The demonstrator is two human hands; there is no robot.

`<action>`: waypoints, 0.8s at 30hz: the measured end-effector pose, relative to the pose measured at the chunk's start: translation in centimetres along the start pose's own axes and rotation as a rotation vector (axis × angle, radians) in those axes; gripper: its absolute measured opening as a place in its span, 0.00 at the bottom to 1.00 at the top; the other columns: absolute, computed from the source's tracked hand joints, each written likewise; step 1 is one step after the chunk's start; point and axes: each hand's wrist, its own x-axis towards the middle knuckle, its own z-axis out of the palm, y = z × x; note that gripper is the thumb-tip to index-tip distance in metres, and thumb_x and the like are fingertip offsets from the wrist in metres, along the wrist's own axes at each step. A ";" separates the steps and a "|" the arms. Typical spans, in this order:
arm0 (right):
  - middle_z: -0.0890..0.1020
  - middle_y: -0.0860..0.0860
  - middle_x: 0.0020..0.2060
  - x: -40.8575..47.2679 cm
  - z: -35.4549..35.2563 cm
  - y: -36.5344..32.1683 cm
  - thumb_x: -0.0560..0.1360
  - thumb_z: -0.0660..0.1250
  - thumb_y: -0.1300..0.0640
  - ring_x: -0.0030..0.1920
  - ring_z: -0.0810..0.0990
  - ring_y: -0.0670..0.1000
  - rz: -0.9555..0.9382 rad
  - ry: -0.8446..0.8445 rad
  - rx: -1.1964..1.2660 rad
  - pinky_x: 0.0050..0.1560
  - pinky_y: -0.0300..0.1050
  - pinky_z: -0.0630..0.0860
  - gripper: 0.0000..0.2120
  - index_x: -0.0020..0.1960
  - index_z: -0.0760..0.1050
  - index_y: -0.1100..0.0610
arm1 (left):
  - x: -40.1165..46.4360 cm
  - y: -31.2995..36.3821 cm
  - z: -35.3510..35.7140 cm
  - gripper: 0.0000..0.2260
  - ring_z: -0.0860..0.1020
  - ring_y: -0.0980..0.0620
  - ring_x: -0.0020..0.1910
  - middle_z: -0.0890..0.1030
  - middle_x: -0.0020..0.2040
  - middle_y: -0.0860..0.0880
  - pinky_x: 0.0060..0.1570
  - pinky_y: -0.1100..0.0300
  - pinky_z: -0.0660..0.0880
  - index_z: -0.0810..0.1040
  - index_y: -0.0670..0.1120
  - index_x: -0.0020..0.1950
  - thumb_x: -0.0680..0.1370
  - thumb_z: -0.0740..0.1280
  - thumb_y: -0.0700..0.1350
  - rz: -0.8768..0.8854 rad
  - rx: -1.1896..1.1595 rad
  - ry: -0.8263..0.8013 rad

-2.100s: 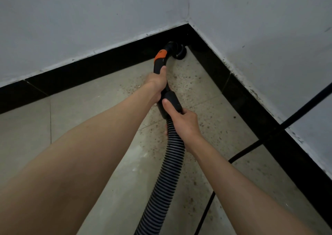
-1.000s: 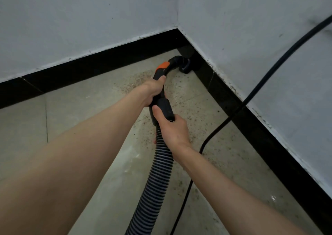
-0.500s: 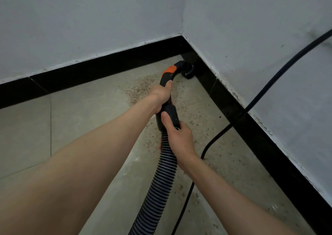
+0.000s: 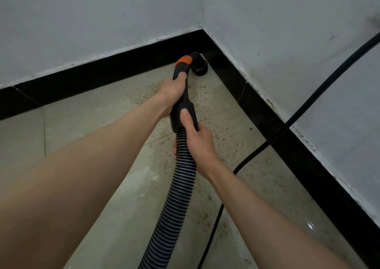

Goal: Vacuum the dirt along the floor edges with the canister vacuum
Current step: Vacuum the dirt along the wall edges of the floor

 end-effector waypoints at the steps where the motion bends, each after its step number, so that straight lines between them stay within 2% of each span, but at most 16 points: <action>1: 0.77 0.55 0.30 0.0 0.0 0.0 0.76 0.63 0.39 0.25 0.77 0.50 -0.006 -0.005 -0.006 0.28 0.41 0.76 0.24 0.50 0.75 0.62 | -0.2 0.0 -0.1 0.15 0.72 0.50 0.31 0.72 0.35 0.46 0.31 0.61 0.69 0.69 0.44 0.39 0.80 0.58 0.52 0.006 -0.010 -0.003; 7: 0.78 0.54 0.29 -0.7 0.5 0.3 0.76 0.63 0.37 0.26 0.78 0.51 0.001 -0.042 -0.032 0.30 0.44 0.76 0.25 0.49 0.75 0.61 | -1.5 -0.2 -1.2 0.15 0.70 0.51 0.30 0.71 0.34 0.47 0.29 0.62 0.68 0.68 0.45 0.39 0.81 0.56 0.52 0.003 -0.005 0.018; 11: 0.78 0.55 0.28 -1.4 1.4 0.7 0.76 0.63 0.38 0.25 0.77 0.52 -0.001 -0.058 -0.038 0.28 0.43 0.76 0.25 0.47 0.75 0.62 | -2.4 -0.6 -2.2 0.15 0.73 0.49 0.33 0.72 0.36 0.46 0.33 0.60 0.70 0.68 0.44 0.40 0.81 0.56 0.52 -0.018 -0.036 0.036; 15: 0.78 0.56 0.29 -2.2 2.1 0.8 0.76 0.63 0.38 0.25 0.77 0.51 0.005 -0.075 -0.037 0.27 0.42 0.76 0.25 0.47 0.75 0.62 | -3.4 -1.0 -3.3 0.14 0.70 0.52 0.31 0.71 0.35 0.47 0.29 0.62 0.68 0.68 0.45 0.39 0.81 0.56 0.51 -0.017 -0.024 0.067; 24: 0.78 0.54 0.27 -3.8 4.0 1.3 0.76 0.63 0.38 0.25 0.78 0.51 0.016 -0.128 -0.105 0.29 0.44 0.77 0.25 0.46 0.75 0.62 | -4.9 -2.1 -6.1 0.14 0.70 0.52 0.31 0.71 0.35 0.48 0.29 0.61 0.67 0.70 0.44 0.41 0.81 0.56 0.52 -0.060 -0.022 0.126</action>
